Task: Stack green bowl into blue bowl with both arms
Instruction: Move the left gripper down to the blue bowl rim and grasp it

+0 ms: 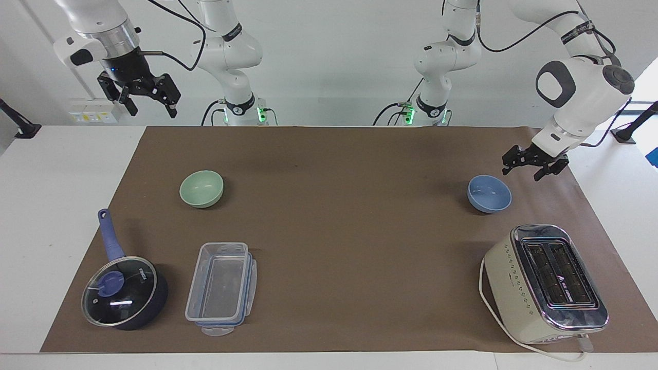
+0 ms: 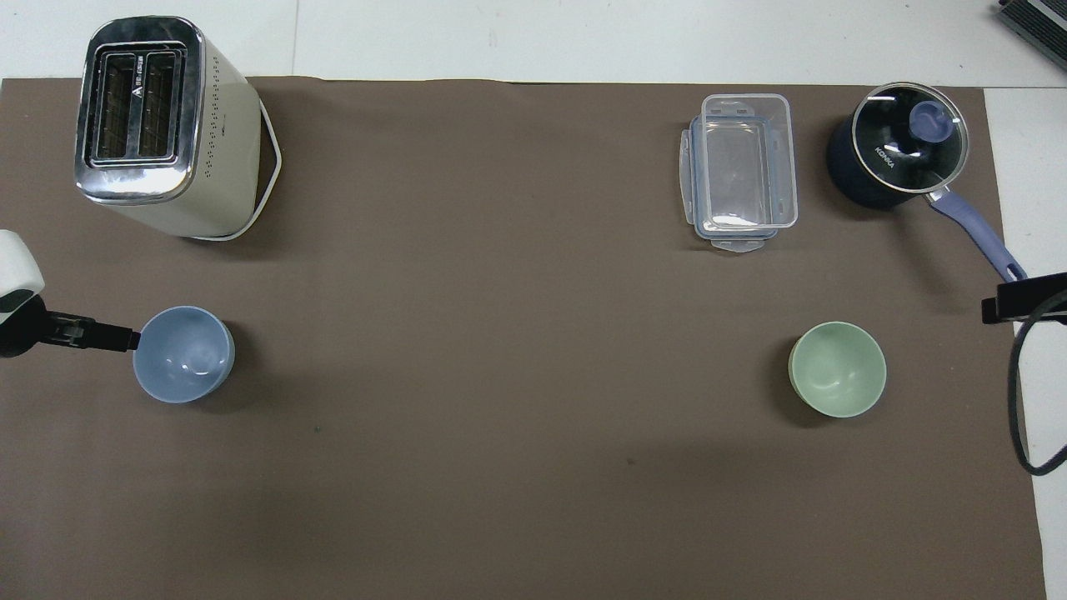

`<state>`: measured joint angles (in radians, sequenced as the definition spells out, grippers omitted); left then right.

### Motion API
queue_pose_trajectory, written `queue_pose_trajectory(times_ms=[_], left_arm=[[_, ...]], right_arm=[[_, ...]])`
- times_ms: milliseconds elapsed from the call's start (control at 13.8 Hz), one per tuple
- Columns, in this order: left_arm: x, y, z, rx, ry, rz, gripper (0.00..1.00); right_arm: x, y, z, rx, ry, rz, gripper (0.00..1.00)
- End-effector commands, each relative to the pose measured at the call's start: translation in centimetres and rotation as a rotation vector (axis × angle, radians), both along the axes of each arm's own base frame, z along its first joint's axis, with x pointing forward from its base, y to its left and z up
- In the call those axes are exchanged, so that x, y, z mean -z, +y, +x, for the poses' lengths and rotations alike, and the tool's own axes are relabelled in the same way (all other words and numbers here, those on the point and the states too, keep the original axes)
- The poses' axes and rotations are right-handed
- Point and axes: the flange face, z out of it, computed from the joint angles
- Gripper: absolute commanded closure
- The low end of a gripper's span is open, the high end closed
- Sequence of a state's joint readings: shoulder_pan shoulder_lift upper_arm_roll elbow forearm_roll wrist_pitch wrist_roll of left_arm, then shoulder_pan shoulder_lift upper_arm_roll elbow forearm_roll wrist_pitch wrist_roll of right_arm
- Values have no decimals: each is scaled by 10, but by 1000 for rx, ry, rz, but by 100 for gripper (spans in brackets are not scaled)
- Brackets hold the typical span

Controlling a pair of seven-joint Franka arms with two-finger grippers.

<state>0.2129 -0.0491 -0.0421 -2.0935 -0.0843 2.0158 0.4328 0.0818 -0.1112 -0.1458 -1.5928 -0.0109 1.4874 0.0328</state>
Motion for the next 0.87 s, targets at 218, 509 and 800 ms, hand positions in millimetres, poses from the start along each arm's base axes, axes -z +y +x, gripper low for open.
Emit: queue_pose_trajectory(times_ms=[218, 509, 800], left_arm=[[60, 48, 2, -25, -48, -21, 0], [76, 42, -8, -66, -46, -73, 0], [108, 35, -13, -122, -87, -99, 14]], right_arm=[[-1, -1, -5, -11, -4, 1, 0], [-2, -1, -6, -11, -5, 1, 0], [-3, -1, -6, -11, -7, 1, 0]])
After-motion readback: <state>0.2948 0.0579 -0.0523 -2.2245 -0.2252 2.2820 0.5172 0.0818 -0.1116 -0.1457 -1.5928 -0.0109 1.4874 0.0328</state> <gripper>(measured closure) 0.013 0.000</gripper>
